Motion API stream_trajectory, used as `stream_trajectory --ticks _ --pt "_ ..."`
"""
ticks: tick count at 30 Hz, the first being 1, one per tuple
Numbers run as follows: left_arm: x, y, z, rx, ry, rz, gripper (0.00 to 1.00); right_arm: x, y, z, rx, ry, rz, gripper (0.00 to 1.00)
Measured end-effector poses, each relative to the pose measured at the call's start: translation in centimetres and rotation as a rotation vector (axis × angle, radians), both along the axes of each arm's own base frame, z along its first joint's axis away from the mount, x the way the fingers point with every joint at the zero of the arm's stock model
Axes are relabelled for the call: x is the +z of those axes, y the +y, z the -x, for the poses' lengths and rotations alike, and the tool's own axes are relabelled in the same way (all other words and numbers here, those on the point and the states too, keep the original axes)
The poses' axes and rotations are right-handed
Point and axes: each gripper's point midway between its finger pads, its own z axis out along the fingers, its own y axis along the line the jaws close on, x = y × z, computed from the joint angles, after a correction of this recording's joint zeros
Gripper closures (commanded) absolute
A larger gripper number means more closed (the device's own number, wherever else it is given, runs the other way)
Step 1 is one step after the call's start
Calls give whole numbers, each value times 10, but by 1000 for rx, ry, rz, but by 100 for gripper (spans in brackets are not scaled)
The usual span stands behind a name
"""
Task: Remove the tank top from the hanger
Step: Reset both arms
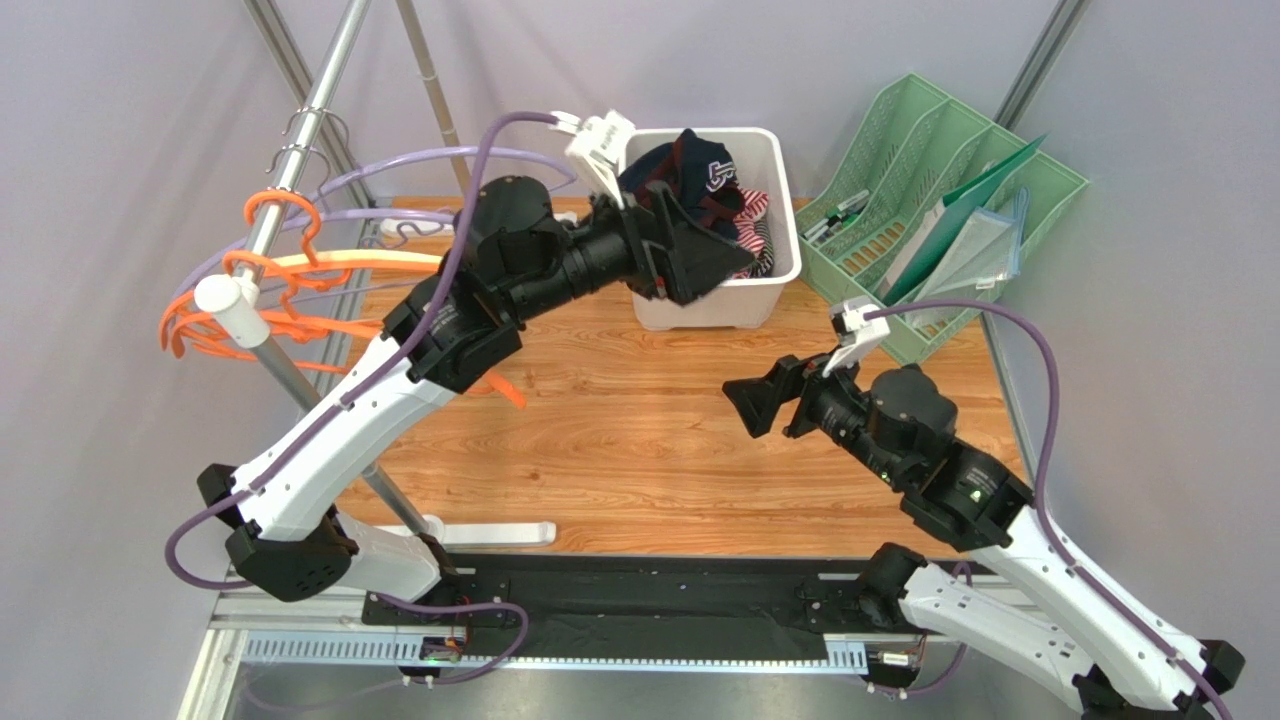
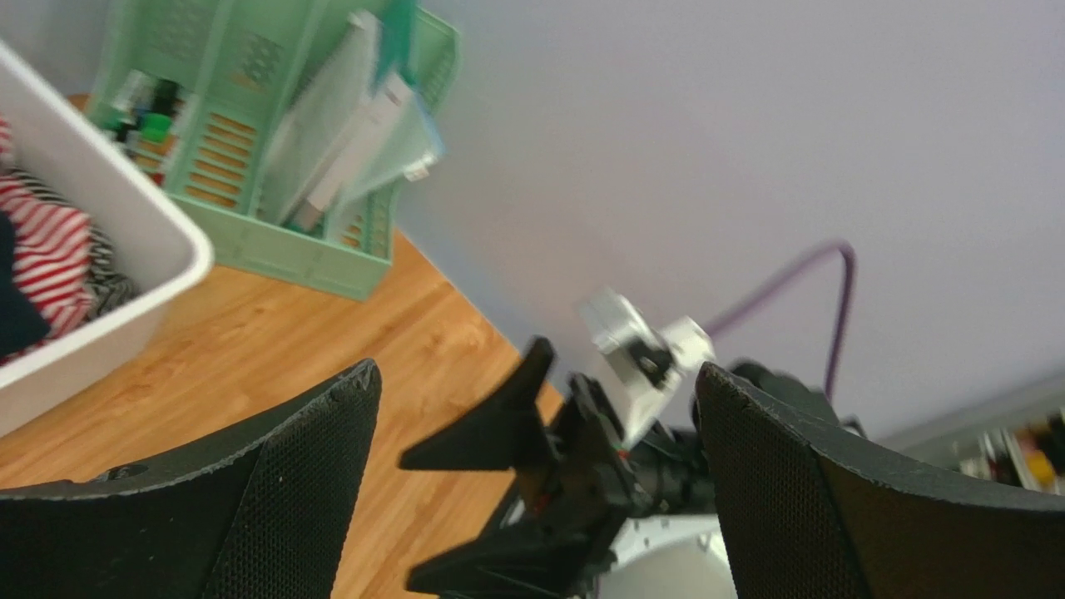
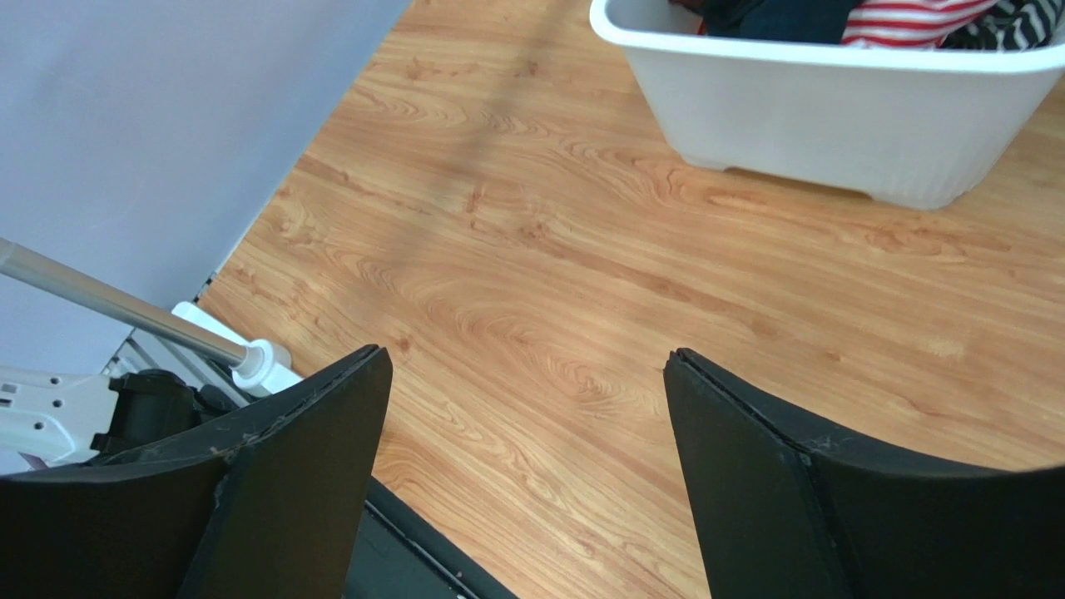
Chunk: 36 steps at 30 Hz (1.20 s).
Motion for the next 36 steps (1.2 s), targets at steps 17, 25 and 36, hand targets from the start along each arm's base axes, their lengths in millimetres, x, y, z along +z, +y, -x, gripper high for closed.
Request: stream_trajectory --ticks 17,25,36 --pt "-209 -46 178 -625 -12 -357 1 -56 -1 5 -27 131 -1 9" --pt "-326 16 186 -521 114 -423 1 -96 -5 11 -61 206 -47 0" --pt "-370 66 151 -193 86 -205 1 -198 8 23 -28 296 -184 0"
